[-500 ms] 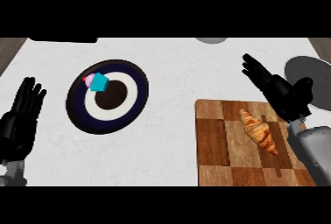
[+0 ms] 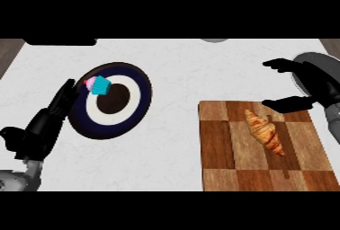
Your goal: Pick the croissant from the cutting board and place it in the pan
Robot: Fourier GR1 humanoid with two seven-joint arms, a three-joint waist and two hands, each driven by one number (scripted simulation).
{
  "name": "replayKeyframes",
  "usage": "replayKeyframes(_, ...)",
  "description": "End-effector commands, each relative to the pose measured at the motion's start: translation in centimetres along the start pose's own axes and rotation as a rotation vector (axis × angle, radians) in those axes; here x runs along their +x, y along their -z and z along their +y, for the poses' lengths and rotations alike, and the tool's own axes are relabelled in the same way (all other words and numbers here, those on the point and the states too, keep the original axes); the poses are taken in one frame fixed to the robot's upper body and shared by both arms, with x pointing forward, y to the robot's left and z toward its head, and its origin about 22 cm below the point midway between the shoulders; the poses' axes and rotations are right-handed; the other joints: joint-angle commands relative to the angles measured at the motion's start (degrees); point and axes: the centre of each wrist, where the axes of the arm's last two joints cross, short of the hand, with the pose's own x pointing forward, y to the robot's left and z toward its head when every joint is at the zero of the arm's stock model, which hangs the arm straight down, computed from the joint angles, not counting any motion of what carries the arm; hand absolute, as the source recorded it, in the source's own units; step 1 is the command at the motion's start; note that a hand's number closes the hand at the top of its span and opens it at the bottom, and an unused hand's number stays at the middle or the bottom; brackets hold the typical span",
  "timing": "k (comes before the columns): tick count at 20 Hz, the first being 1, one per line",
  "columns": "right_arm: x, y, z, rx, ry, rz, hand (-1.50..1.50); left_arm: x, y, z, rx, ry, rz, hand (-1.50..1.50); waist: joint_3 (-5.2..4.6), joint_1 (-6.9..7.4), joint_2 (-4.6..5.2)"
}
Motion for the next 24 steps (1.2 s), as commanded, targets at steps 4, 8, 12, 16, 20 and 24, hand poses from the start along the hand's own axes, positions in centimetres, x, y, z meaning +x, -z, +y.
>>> replayKeyframes(4,-5.6,-2.7,4.0,-0.215,-0.105,-0.018,-1.5,0.3,-0.1,-4.2,-0.09,0.026,0.063,0.0,0.58,-0.64,-0.52)
replayKeyframes(8,-5.2,-2.8,4.0,-0.025,-0.251,0.062,-1.5,1.1,0.8,-2.6,-0.098,0.027,0.064,0.0,0.5,-0.08,-0.52)
replayKeyframes(12,-1.5,-1.4,2.5,0.024,-0.499,0.129,-1.5,2.0,1.7,-3.3,-0.112,0.028,0.059,0.0,0.39,0.14,-0.6)
replayKeyframes(16,2.0,-0.5,1.1,0.156,-0.633,0.253,-1.5,1.5,1.0,-3.3,-0.121,0.028,0.076,0.0,0.32,0.73,-0.69)
replayKeyframes(20,4.9,1.3,3.8,0.378,-0.761,0.373,-1.5,2.4,2.2,-4.7,-0.144,0.024,0.05,0.0,0.28,1.37,-0.33)
replayKeyframes(24,8.8,2.7,5.5,0.521,-0.818,0.442,-1.5,1.1,1.7,-4.2,-0.126,0.03,0.075,0.0,0.35,0.99,-0.51)
